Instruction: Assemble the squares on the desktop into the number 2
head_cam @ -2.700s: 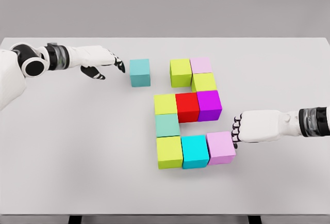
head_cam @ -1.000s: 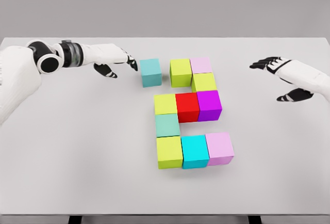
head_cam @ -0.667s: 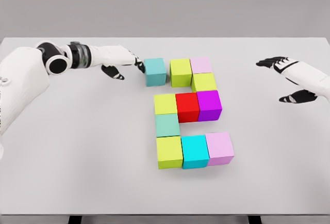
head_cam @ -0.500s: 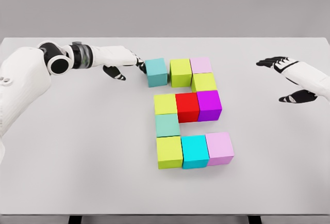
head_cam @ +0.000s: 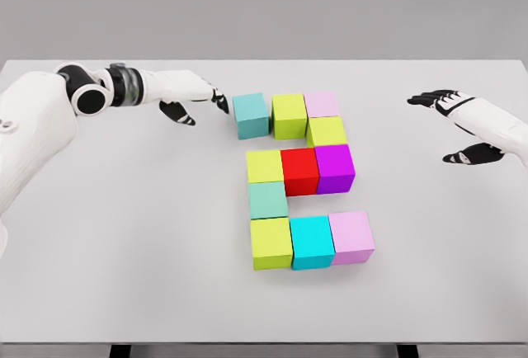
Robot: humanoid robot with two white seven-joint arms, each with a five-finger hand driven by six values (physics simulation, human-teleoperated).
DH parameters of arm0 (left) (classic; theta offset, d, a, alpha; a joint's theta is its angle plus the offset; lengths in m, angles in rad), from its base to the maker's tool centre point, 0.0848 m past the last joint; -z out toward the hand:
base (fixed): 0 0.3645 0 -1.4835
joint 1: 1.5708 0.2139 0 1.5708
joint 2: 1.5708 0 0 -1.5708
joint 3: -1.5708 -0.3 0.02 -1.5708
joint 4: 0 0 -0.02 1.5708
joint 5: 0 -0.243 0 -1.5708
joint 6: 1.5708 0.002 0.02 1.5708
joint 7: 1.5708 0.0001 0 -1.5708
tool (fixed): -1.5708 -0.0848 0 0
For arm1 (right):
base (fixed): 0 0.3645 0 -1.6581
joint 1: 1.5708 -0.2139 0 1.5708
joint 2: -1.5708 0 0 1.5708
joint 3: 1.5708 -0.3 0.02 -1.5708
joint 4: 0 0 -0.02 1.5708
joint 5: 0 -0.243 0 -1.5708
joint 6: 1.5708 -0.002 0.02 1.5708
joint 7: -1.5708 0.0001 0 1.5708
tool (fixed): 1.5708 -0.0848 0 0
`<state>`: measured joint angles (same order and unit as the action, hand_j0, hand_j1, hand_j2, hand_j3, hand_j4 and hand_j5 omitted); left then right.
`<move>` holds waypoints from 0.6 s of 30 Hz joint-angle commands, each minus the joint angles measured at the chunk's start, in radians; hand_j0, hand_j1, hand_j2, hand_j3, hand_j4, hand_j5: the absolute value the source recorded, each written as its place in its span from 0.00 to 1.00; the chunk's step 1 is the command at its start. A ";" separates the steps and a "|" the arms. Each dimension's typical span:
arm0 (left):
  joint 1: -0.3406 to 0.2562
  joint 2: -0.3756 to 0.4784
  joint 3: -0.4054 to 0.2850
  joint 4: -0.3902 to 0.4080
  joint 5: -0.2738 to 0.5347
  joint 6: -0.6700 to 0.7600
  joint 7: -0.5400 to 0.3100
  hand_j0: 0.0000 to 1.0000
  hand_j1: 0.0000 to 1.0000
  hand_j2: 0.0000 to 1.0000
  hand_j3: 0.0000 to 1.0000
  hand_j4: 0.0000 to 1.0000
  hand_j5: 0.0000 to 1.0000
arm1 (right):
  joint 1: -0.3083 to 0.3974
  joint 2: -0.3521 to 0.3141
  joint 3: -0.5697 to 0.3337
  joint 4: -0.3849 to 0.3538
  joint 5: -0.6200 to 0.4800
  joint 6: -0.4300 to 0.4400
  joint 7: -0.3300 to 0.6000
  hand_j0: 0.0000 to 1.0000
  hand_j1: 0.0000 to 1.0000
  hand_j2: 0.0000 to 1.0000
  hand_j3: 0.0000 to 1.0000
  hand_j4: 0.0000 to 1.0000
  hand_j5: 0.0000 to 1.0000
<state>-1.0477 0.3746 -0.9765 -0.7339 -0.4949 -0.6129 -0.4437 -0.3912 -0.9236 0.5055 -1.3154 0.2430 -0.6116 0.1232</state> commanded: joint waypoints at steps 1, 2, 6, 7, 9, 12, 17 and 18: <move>0.000 -0.005 0.002 0.008 0.006 0.002 0.000 0.75 0.75 0.75 0.75 0.75 0.75 | 0.000 0.000 -0.001 0.001 -0.007 0.001 -0.001 1.00 1.00 1.00 1.00 1.00 1.00; -0.002 -0.006 0.002 0.008 0.006 0.002 0.000 0.75 0.75 0.75 0.75 0.75 0.75 | 0.000 0.000 -0.001 -0.001 -0.007 0.001 -0.001 1.00 1.00 1.00 1.00 1.00 1.00; -0.006 -0.023 0.004 0.021 0.004 0.002 0.000 0.75 0.75 0.75 0.75 0.75 0.75 | 0.000 0.000 -0.001 0.002 -0.007 0.001 -0.001 1.00 1.00 1.00 1.00 1.00 1.00; -0.006 -0.029 0.004 0.021 0.004 0.002 0.000 0.75 0.75 0.75 0.75 0.75 0.75 | 0.000 0.000 -0.001 0.002 -0.007 0.001 -0.001 1.00 1.00 1.00 1.00 1.00 1.00; -0.009 -0.036 0.004 0.022 0.004 0.002 0.000 0.75 0.75 0.75 0.75 0.75 0.75 | 0.000 0.000 -0.001 0.002 -0.007 0.001 -0.001 1.00 1.00 1.00 1.00 1.00 1.00; -0.011 -0.045 0.004 0.033 0.004 0.002 0.000 0.75 0.75 0.75 0.75 0.75 0.75 | 0.000 0.000 -0.001 0.002 -0.008 0.001 -0.002 1.00 1.00 1.00 1.00 1.00 1.00; -0.011 -0.045 0.004 0.034 0.004 0.002 -0.004 0.75 0.75 0.75 0.75 0.75 0.75 | 0.002 0.000 -0.002 0.001 -0.010 0.001 -0.002 1.00 1.00 1.00 1.00 1.00 1.00; -0.011 -0.048 0.004 0.033 0.004 0.002 -0.004 0.75 0.75 0.75 0.75 0.75 0.75 | 0.002 0.000 -0.001 -0.001 -0.010 0.001 -0.002 1.00 1.00 1.00 1.00 1.00 1.00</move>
<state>-1.0584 0.3297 -0.9742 -0.7013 -0.4953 -0.6125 -0.4471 -0.3896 -0.9221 0.5052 -1.3139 0.2406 -0.6116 0.1218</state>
